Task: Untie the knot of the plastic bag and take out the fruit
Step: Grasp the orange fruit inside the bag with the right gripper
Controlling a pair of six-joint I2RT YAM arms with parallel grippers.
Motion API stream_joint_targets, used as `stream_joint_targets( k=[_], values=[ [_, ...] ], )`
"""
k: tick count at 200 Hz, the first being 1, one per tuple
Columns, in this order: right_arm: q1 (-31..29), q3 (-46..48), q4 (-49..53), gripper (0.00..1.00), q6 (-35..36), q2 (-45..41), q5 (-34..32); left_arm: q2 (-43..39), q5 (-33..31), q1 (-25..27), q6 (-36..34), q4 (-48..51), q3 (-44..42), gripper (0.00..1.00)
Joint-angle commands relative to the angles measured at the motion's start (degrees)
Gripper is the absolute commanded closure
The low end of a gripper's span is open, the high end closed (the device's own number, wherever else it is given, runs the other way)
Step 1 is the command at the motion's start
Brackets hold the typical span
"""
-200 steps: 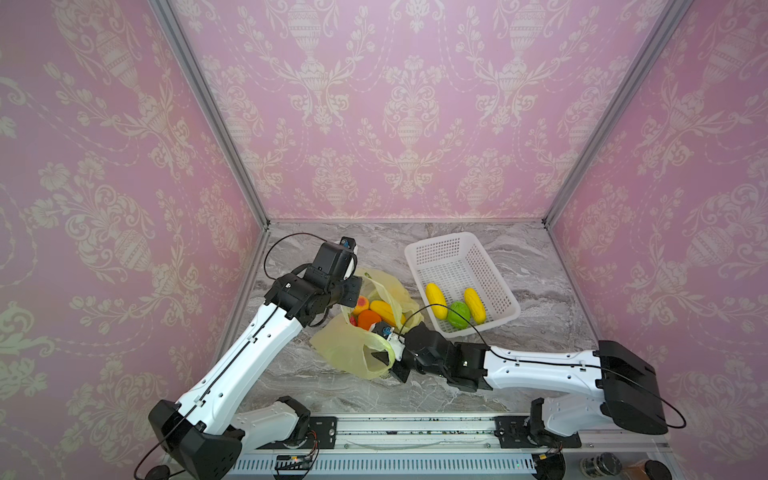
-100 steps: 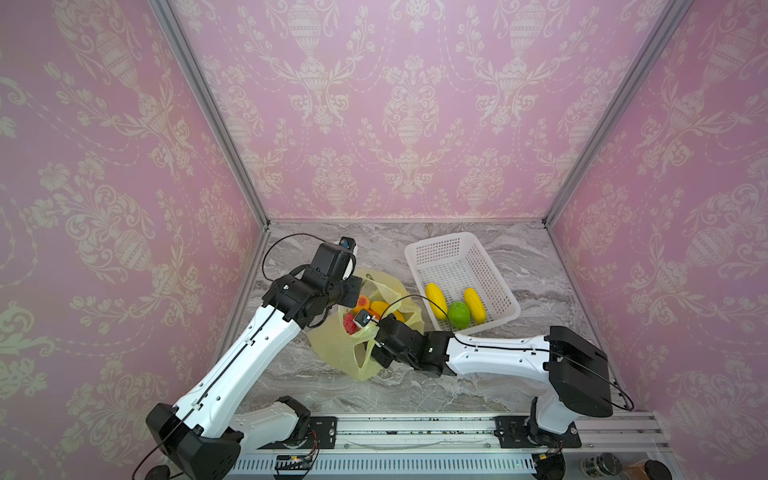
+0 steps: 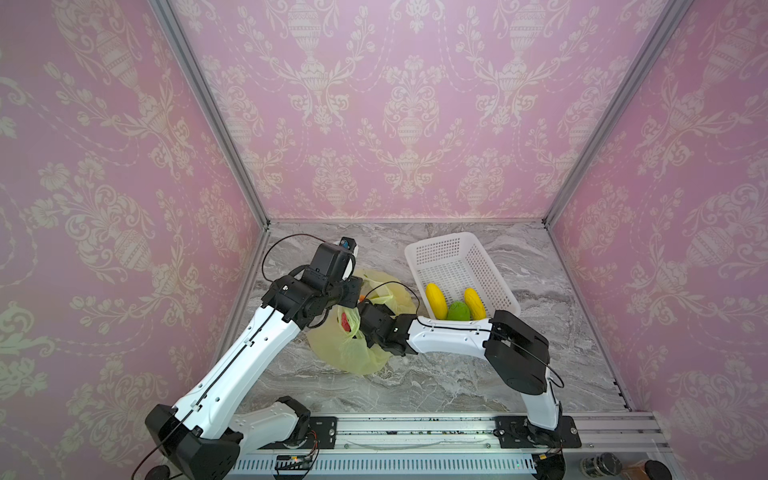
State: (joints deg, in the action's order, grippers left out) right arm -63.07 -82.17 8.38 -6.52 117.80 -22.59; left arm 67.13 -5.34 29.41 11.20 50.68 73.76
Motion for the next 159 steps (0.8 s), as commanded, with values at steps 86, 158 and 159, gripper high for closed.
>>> stream_joint_targets(
  k=[86, 158, 159],
  values=[
    [2.2, -3.9, 4.9, 0.32, -3.8, 4.7, 4.3, -1.4, 0.9, -0.4, -1.1, 0.1, -0.7, 1.00],
    [1.3, 8.6, -2.4, 0.61, -3.9, -10.8, 7.0, -0.9, -1.2, -0.4, -1.0, 0.5, -0.6, 1.00],
    [1.3, 8.9, -2.5, 0.61, -3.9, -11.1, 7.1, -0.8, -1.2, -0.4, -1.1, 0.5, -0.6, 1.00]
  ],
)
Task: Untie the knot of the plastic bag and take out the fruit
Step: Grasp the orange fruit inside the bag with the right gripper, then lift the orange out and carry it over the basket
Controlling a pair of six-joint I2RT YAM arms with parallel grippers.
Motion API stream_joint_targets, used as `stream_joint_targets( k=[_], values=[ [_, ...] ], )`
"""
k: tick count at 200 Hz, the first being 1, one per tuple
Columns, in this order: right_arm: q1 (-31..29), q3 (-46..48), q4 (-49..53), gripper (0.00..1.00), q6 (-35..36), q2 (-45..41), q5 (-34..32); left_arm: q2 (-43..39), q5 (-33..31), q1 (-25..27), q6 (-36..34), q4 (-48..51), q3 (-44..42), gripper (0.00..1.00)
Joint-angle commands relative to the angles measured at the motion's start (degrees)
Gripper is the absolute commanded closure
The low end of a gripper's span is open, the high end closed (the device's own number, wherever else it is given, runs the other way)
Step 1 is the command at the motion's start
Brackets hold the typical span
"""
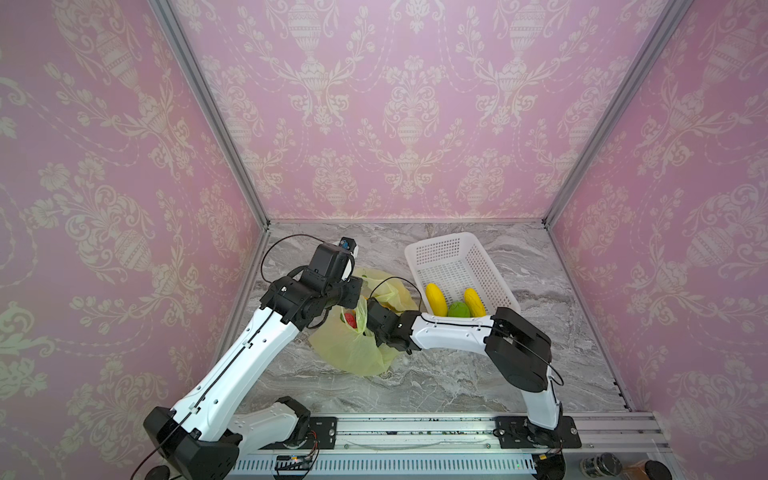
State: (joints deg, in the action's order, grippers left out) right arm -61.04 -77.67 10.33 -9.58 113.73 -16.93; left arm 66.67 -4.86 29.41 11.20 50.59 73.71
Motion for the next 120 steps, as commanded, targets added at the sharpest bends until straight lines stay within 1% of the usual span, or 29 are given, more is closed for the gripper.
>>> stream_joint_targets(
  k=[1, 55, 82, 120],
  values=[
    [-0.8, 4.6, -4.6, 0.61, -0.9, -7.3, 1.5, -0.4, -1.8, -0.4, -1.0, 0.6, -0.6, 1.00],
    [-1.3, 18.8, -13.2, 0.70, -1.3, -23.4, 4.1, 0.2, -1.9, -0.6, -0.9, 0.9, -0.5, 1.00],
    [-1.3, 22.3, -15.2, 0.72, -1.4, -27.9, 6.0, 0.0, -2.3, -0.6, -1.0, 0.7, -0.7, 1.00],
    [-1.3, 25.1, -15.9, 0.75, -1.7, -32.5, 6.6, 0.7, -1.7, -0.8, -0.9, 1.0, -0.5, 1.00]
  ],
)
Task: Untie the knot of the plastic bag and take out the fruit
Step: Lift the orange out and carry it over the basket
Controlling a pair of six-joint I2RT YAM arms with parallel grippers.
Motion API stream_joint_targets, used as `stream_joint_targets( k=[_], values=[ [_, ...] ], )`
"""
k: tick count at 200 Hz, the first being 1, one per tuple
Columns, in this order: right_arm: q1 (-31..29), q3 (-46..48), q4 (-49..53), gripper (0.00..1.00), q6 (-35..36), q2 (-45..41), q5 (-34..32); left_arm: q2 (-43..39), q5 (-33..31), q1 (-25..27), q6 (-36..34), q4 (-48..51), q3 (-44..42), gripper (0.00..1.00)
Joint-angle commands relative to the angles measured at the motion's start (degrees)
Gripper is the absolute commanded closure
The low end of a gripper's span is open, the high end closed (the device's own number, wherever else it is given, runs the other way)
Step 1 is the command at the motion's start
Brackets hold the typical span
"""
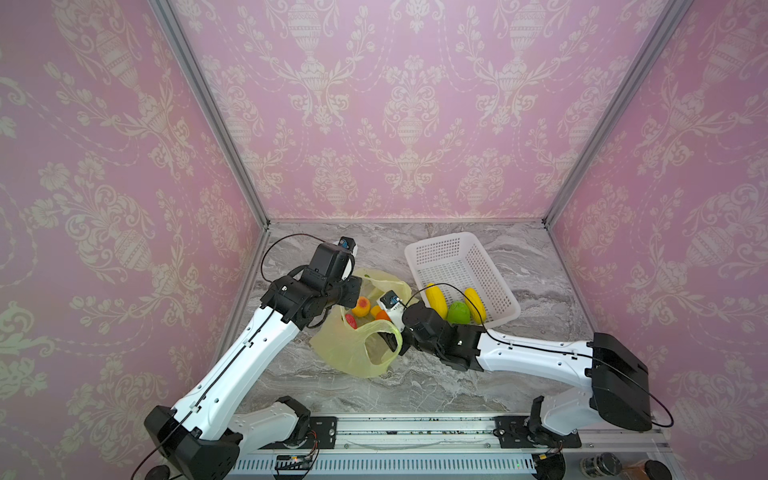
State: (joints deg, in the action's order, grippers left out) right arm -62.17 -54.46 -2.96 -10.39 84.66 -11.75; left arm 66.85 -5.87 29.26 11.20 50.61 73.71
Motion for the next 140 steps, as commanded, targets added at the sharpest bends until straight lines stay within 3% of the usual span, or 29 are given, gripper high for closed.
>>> stream_joint_targets(
  k=[1, 40, 94, 140],
  values=[
    [-0.1, 2.0, -2.7, 0.75, -0.9, -3.6, 1.5, 0.6, -0.7, -0.6, -1.0, 1.0, -0.5, 1.00],
    [-0.8, 7.8, -2.8, 0.76, -0.2, -16.3, 2.3, 0.2, -1.3, -0.6, -0.9, 0.8, -0.7, 1.00],
    [0.4, 18.8, -0.4, 0.81, -0.5, -42.3, -9.3, 0.5, -1.6, -0.7, -0.9, 1.0, -0.6, 1.00],
    [6.8, 21.1, 6.4, 0.83, -3.5, -50.9, -22.1, 1.2, -0.8, -0.7, -0.9, 1.1, -0.4, 1.00]
  ],
)
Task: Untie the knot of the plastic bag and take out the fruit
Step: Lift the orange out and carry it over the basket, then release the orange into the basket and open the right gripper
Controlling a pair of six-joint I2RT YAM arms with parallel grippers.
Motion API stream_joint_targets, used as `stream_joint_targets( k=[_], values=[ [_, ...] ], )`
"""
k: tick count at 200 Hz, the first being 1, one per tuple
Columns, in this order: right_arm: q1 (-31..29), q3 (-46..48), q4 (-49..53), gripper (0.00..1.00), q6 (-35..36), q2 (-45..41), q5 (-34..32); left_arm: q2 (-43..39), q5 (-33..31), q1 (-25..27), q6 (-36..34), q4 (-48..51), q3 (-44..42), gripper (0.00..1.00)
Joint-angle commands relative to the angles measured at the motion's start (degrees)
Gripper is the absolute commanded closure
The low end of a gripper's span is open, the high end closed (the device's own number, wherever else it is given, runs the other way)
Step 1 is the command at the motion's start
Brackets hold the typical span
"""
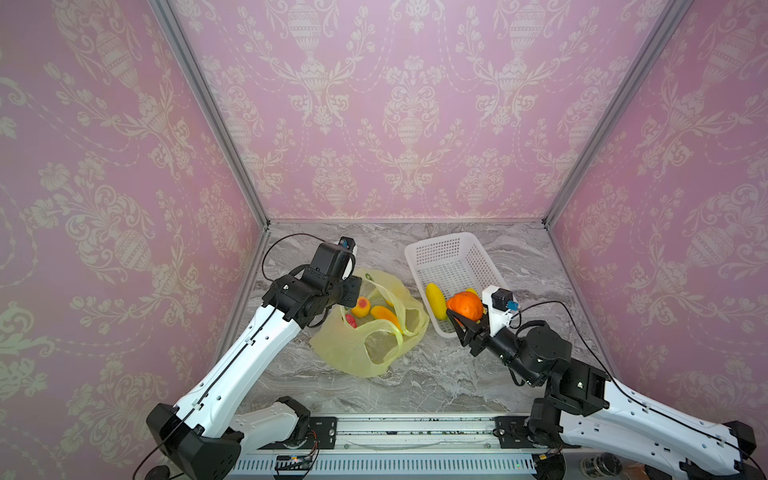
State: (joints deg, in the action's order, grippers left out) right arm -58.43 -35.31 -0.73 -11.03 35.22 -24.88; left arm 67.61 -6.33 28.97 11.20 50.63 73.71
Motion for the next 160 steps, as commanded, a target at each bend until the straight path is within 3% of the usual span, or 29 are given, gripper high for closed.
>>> stream_joint_targets(
  k=[1, 37, 76, 160],
  values=[
    [3.4, 2.0, 4.3, 0.83, -3.1, -1.4, -9.0, 0.4, -0.4, -0.5, -0.9, 1.0, -0.4, 1.00],
    [14.3, -0.1, 9.4, 0.83, -9.3, 6.1, -6.2, 0.2, -0.7, -0.5, -0.9, 1.1, -0.5, 1.00],
    [24.6, -4.0, 9.6, 0.86, -13.0, 22.3, 4.0, 0.1, -0.2, -0.5, -0.9, 1.1, -0.5, 1.00],
    [33.9, -14.2, 8.7, 0.88, -12.6, 47.5, 8.0, 0.4, 0.3, -0.6, -0.7, 1.0, -0.6, 1.00]
  ],
)
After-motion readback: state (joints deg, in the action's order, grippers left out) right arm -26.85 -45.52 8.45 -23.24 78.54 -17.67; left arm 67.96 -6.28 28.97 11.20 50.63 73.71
